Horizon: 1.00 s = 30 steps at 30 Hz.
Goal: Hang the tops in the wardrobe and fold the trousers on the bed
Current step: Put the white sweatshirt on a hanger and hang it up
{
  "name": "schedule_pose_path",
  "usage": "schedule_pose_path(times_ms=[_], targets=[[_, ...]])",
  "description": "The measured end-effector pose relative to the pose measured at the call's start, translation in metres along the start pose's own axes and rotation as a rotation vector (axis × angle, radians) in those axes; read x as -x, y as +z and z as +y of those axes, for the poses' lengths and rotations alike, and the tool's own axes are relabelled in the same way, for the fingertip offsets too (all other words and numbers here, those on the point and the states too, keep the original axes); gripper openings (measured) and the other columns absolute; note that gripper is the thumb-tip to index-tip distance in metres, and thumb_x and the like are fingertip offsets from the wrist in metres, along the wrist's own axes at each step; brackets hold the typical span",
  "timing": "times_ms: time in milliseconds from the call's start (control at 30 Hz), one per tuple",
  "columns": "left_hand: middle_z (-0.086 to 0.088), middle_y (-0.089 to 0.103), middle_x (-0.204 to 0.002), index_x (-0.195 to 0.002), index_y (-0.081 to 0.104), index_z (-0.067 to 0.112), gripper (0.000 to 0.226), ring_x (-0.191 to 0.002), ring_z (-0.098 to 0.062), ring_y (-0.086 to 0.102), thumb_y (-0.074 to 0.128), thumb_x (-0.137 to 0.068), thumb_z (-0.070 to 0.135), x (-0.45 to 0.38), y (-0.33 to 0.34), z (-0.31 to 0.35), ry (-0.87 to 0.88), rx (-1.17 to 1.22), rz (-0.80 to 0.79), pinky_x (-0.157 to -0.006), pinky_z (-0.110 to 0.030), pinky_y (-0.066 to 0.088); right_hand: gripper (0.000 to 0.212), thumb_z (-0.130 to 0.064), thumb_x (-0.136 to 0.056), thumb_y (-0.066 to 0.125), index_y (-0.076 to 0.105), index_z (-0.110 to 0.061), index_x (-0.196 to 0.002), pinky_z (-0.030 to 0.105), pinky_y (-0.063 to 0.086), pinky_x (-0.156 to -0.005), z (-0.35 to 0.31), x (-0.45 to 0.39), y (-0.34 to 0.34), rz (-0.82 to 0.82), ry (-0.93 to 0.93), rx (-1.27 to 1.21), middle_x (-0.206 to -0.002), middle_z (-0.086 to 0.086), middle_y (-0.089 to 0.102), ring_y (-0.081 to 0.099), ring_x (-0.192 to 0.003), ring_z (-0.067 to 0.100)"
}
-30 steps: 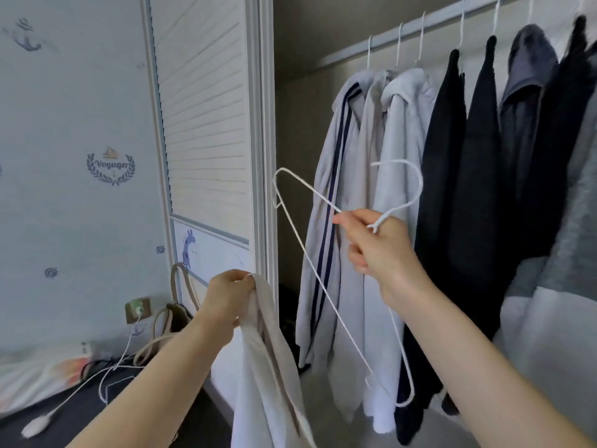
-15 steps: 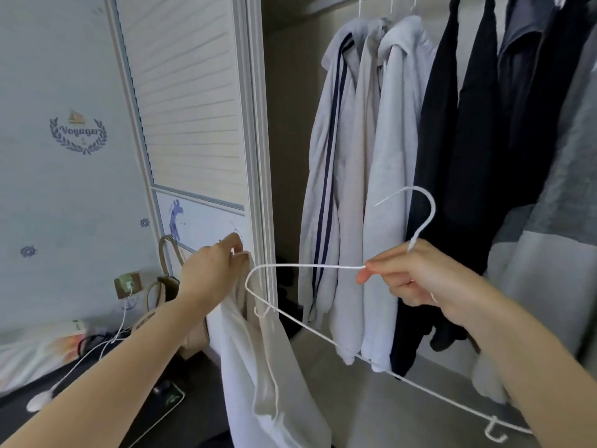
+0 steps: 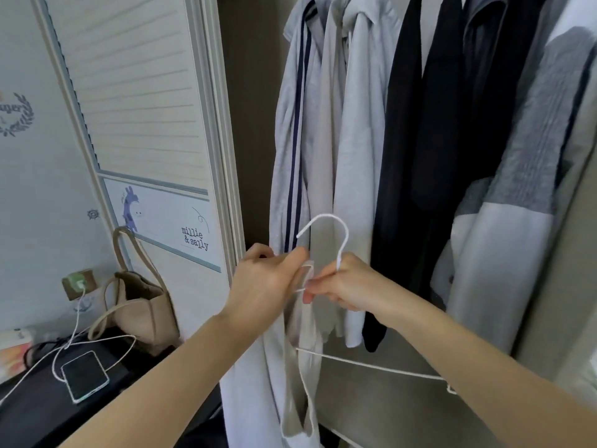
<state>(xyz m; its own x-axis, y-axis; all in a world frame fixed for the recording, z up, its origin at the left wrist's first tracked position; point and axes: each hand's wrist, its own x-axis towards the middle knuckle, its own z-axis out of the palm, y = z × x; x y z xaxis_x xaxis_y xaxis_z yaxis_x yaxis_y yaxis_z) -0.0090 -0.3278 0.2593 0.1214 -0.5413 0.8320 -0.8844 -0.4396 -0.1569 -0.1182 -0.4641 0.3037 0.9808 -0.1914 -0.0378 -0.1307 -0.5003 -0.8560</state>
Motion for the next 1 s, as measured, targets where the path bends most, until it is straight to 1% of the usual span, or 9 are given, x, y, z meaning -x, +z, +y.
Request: schedule_pose_path(times_ms=[133,300,433,500,567,633,700,833,1000], targets=[[0.009,0.059,-0.059,-0.085,0.063,0.015,0.008,-0.057,-0.011,0.053,0.057,-0.088,0.019,-0.004,0.000,0.027,-0.086,0.265,0.013,-0.079,-0.024,0.041,0.017,-0.003,-0.077,0.063,0.071,-0.005,-0.062,0.012,0.033,-0.056,0.018,0.009,0.017,0.210,-0.142,-0.160,-0.047,-0.009,0.057,0.050,-0.051,-0.003],[0.008,0.054,-0.102,-0.117,0.067,0.018,0.043,-0.097,-0.007,0.047,0.051,-0.093,0.049,-0.015,-0.016,0.004,-0.103,0.549,-0.249,-0.087,-0.017,0.039,0.029,0.003,-0.086,0.052,0.061,0.005,-0.058,0.010,0.023,-0.039,0.032,0.028,-0.010,0.416,-0.192,-0.446,-0.039,-0.006,0.030,0.027,-0.036,0.002],[0.005,0.067,-0.082,-0.094,0.070,0.018,0.041,-0.076,-0.011,0.048,0.041,-0.097,0.047,-0.017,-0.009,0.002,0.029,0.341,-0.272,-0.071,-0.030,0.039,0.030,-0.002,-0.086,0.053,0.063,0.004,-0.058,0.021,0.024,-0.045,0.034,0.021,-0.015,0.461,-0.211,-0.320,-0.048,0.006,0.029,0.026,-0.043,0.011],[0.005,0.066,-0.074,-0.089,0.070,0.020,0.038,-0.068,-0.008,0.043,0.042,-0.097,0.044,-0.013,-0.005,0.006,-0.020,0.315,-0.180,-0.071,-0.029,0.035,0.027,-0.008,-0.088,0.056,0.066,-0.010,-0.063,0.029,0.034,-0.051,0.034,0.014,-0.016,0.565,-0.263,-0.188,-0.053,0.007,0.045,0.040,-0.049,0.018],[0.005,0.064,-0.068,-0.086,0.070,0.020,0.036,-0.062,-0.008,0.043,0.043,-0.098,0.041,-0.006,0.001,0.001,-0.092,0.271,-0.097,-0.073,-0.029,0.039,0.008,-0.014,-0.090,0.059,0.064,-0.018,-0.096,0.023,0.046,-0.070,0.035,0.014,-0.016,0.756,-0.363,0.057,-0.082,0.002,0.060,0.055,-0.075,0.013],[0.004,0.061,-0.062,-0.086,0.068,0.020,0.036,-0.055,-0.014,0.049,0.043,-0.100,0.041,0.001,0.003,-0.007,-0.207,0.221,-0.058,-0.072,-0.033,0.045,0.028,-0.007,-0.089,0.059,0.053,-0.013,-0.116,0.018,0.041,-0.084,0.043,0.023,-0.006,0.915,-0.537,0.275,-0.103,0.000,0.053,0.051,-0.095,0.011],[0.004,0.059,-0.059,-0.087,0.067,0.020,0.035,-0.053,-0.020,0.052,0.043,-0.099,0.041,0.005,0.003,-0.013,-0.313,0.153,-0.008,-0.075,-0.035,0.042,0.026,-0.005,-0.089,0.056,0.052,-0.013,-0.114,0.020,0.041,-0.085,0.058,0.030,0.018,0.824,-0.629,0.343,-0.105,-0.003,0.050,0.050,-0.097,0.009],[0.006,0.063,-0.063,-0.093,0.069,0.023,0.029,-0.058,-0.019,0.056,0.046,-0.099,0.039,0.007,-0.004,-0.014,-0.376,0.134,0.051,-0.079,-0.033,0.030,0.035,-0.029,-0.092,0.056,0.040,-0.040,-0.120,0.023,0.044,-0.097,0.086,0.022,0.077,0.283,-0.268,0.152,-0.116,-0.022,0.047,0.048,-0.110,-0.002],[0.002,0.066,-0.063,-0.096,0.070,0.020,0.025,-0.057,-0.025,0.061,0.050,-0.098,0.036,0.009,-0.020,-0.029,-0.425,0.142,0.088,-0.081,-0.043,0.045,0.049,-0.038,-0.091,0.058,0.032,-0.041,-0.132,0.014,0.040,-0.093,0.106,0.014,0.112,0.063,-0.186,0.134,-0.110,-0.018,0.055,0.052,-0.102,-0.007]])
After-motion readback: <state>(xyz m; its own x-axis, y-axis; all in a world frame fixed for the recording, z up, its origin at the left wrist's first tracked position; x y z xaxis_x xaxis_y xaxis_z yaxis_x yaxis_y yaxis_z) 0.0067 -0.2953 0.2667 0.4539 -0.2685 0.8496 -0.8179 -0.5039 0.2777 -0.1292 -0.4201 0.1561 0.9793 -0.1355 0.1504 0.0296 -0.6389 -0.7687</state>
